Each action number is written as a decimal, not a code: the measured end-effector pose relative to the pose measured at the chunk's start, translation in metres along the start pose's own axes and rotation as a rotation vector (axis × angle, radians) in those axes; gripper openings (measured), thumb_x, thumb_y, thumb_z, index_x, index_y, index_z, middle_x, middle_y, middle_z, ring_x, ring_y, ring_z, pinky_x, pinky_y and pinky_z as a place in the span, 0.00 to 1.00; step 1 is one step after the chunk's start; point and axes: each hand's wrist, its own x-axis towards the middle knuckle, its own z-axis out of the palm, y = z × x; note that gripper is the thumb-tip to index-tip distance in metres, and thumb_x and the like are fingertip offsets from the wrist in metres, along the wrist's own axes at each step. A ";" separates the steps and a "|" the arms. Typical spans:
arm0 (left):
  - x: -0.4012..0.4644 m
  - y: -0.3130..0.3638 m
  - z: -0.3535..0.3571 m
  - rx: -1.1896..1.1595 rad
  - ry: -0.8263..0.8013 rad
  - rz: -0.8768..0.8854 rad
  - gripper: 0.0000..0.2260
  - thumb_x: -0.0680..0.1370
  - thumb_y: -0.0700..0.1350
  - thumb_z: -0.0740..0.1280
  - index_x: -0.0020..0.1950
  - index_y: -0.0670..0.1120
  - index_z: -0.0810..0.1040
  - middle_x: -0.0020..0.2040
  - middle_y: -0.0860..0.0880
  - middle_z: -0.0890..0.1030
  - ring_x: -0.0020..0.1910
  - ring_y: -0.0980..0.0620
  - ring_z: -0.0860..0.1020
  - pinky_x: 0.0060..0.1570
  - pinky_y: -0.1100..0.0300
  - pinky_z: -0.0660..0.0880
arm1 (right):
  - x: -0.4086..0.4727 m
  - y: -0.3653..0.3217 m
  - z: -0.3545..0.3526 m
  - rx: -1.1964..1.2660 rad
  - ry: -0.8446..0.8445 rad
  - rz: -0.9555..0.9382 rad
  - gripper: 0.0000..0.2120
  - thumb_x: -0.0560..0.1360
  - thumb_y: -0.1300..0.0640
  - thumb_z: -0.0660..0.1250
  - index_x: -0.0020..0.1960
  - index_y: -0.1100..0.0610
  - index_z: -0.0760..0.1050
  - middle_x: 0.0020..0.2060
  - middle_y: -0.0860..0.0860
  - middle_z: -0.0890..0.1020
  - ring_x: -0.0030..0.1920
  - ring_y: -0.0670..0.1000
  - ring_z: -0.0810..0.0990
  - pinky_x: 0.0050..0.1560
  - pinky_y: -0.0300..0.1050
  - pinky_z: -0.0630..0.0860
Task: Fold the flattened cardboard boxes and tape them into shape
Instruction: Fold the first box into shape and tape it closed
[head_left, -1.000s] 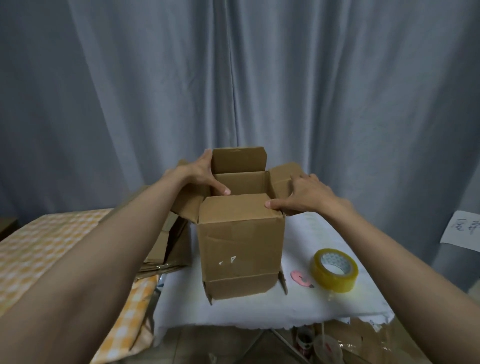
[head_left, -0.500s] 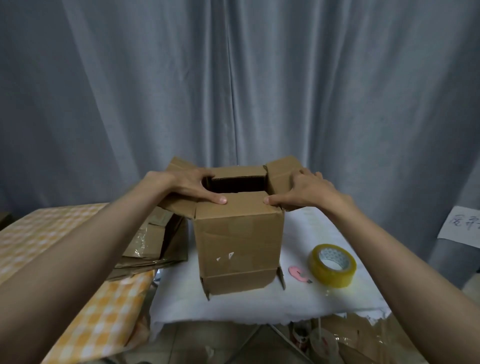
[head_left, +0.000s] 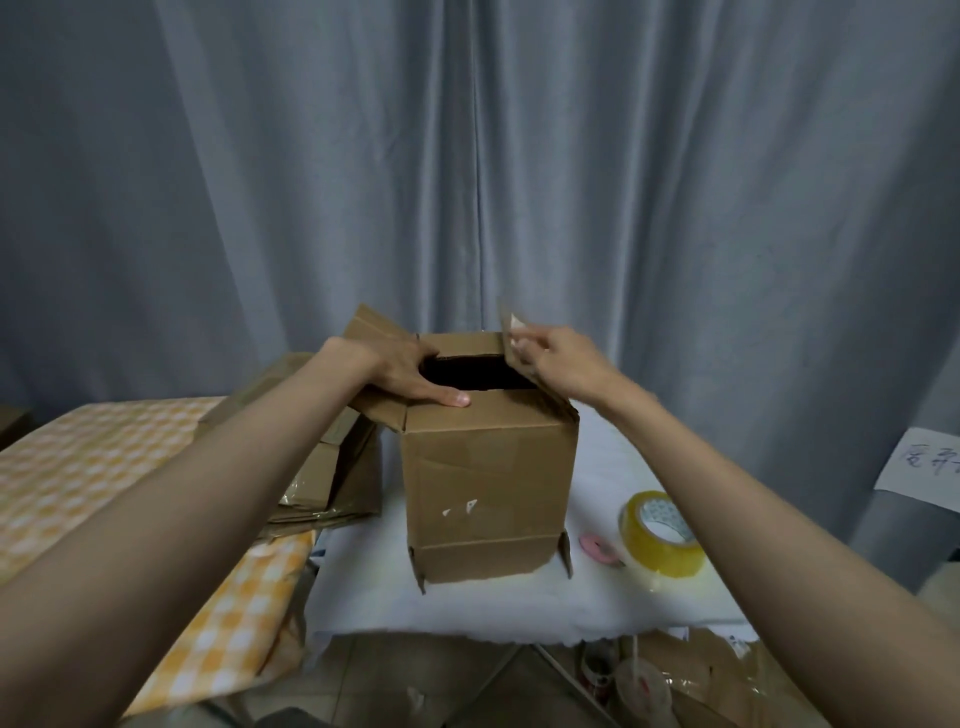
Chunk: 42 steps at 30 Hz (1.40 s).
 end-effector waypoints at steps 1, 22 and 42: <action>-0.003 0.002 -0.002 0.034 0.017 0.000 0.57 0.57 0.84 0.60 0.78 0.53 0.60 0.76 0.48 0.65 0.72 0.44 0.67 0.71 0.45 0.65 | 0.001 0.005 0.008 -0.069 -0.066 -0.020 0.18 0.84 0.52 0.57 0.72 0.53 0.73 0.70 0.54 0.76 0.70 0.54 0.72 0.63 0.41 0.66; -0.009 0.036 0.042 -0.405 0.507 0.025 0.21 0.76 0.61 0.68 0.47 0.41 0.79 0.47 0.45 0.78 0.47 0.47 0.76 0.44 0.54 0.71 | -0.004 0.037 0.032 0.327 0.047 0.197 0.30 0.75 0.47 0.72 0.73 0.53 0.68 0.63 0.45 0.75 0.62 0.46 0.76 0.60 0.39 0.71; -0.002 0.031 0.030 -0.981 0.248 -0.130 0.29 0.72 0.53 0.76 0.70 0.46 0.73 0.62 0.46 0.79 0.55 0.48 0.81 0.54 0.53 0.80 | 0.002 0.061 0.059 1.083 -0.071 0.440 0.22 0.73 0.55 0.76 0.64 0.58 0.77 0.48 0.54 0.87 0.46 0.53 0.87 0.39 0.43 0.82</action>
